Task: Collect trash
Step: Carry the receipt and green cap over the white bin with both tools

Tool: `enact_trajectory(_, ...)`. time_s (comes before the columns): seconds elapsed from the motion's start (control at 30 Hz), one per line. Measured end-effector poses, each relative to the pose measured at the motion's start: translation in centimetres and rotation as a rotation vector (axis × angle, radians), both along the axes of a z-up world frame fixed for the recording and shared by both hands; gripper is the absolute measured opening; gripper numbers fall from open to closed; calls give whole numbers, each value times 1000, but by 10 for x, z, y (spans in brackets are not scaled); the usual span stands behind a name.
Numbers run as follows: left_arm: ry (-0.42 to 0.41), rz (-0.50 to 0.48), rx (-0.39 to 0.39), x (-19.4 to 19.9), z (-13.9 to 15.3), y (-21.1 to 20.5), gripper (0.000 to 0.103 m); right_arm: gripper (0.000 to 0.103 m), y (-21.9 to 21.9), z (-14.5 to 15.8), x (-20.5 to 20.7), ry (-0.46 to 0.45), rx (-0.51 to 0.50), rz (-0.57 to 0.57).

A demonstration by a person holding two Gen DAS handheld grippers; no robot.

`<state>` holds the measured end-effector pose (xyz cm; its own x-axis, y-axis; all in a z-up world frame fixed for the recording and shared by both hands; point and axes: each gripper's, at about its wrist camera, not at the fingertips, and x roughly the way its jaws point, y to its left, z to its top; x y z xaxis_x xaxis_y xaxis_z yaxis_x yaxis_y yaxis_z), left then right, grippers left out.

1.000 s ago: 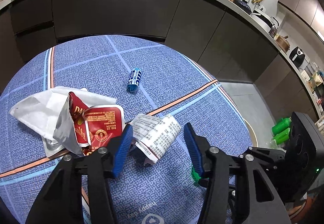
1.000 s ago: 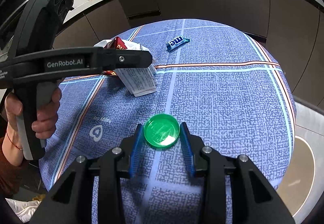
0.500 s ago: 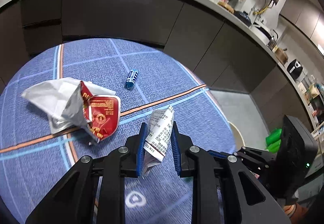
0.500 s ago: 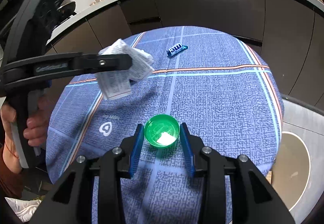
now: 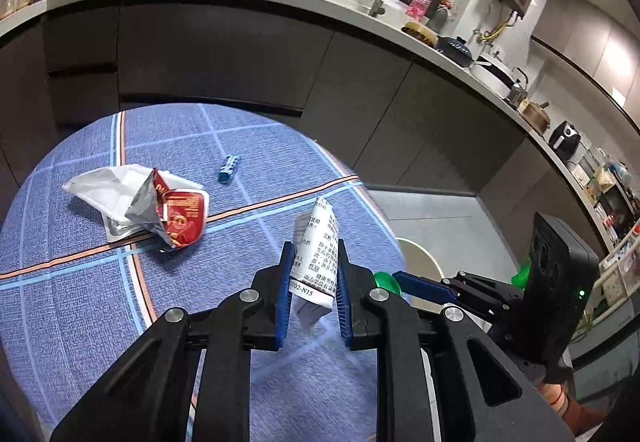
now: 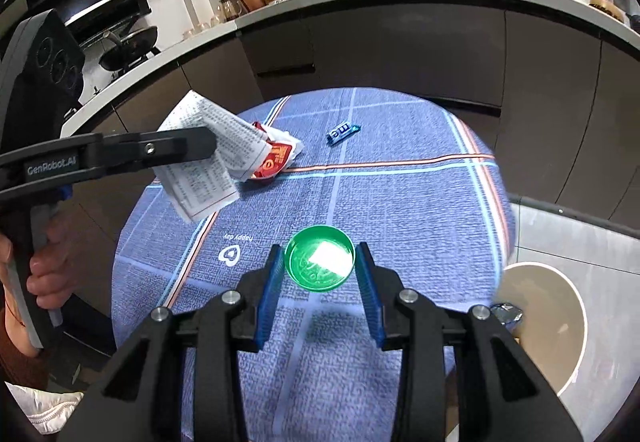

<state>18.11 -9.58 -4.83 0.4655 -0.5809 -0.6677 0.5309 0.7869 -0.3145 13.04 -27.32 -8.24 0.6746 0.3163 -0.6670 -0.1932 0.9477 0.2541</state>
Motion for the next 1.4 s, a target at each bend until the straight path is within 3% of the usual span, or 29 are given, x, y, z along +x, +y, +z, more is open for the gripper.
enact_trajectory(0.67,-43,-121,42,-33,16,-66,17,37,-73,12,-47,-36,-2,-151)
enact_trajectory(1.4,17,-274,104,-27,-12,-157,17,37,-149,-22,-74,22,34,-310)
